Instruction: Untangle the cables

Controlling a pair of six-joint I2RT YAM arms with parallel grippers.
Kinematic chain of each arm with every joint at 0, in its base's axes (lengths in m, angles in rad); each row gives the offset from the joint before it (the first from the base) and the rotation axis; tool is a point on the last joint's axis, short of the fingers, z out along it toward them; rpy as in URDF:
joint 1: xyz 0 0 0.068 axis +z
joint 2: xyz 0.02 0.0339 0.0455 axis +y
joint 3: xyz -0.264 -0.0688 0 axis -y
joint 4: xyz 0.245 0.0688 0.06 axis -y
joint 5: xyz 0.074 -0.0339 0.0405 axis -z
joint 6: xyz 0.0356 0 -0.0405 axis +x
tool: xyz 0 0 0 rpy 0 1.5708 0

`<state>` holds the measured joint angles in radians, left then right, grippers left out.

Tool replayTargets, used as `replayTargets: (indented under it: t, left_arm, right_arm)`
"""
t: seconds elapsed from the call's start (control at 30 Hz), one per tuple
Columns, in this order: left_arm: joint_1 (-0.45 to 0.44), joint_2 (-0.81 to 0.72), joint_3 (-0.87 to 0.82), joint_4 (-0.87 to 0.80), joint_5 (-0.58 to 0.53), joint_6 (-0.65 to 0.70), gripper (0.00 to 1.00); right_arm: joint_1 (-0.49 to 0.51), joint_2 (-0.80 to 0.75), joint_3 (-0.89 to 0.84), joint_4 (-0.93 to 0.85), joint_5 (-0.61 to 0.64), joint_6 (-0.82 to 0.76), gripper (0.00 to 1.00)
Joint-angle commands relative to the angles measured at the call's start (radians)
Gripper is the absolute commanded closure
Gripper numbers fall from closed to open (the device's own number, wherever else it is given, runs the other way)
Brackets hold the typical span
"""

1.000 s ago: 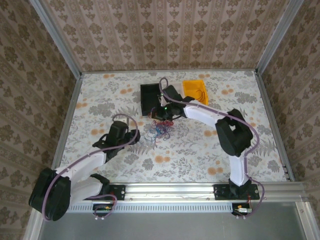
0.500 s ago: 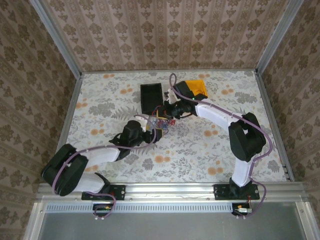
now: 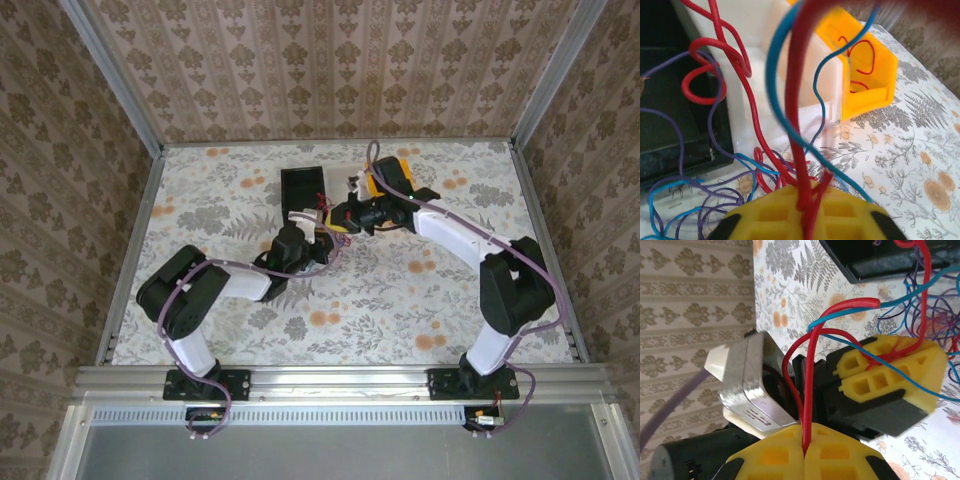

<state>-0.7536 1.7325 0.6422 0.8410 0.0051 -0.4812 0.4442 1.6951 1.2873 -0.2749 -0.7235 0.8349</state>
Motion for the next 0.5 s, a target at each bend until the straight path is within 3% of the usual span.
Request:
replayTargets:
  t: [0.0, 0.2, 0.3, 0.47]
  left_arm:
    - [0.004, -0.025, -0.057, 0.047, -0.05, -0.037, 1.0]
    - [0.013, -0.125, -0.227, 0.06, -0.068, -0.097, 1.0]
    - [0.025, -0.194, -0.281, -0.023, -0.071, -0.106, 1.0]
    - [0.029, -0.278, -0.296, -0.169, -0.076, -0.06, 1.0]
  right_arm:
    - [-0.037, -0.085, -0.039, 0.061, 0.054, 0.073, 1.0]
    - [-0.098, -0.213, -0.159, 0.125, 0.277, 0.148, 1.0]
    - [-0.111, -0.267, -0.206, 0.126, 0.384, 0.159, 1.0]
    - [-0.127, -0.273, -0.22, 0.138, 0.36, 0.164, 1.0]
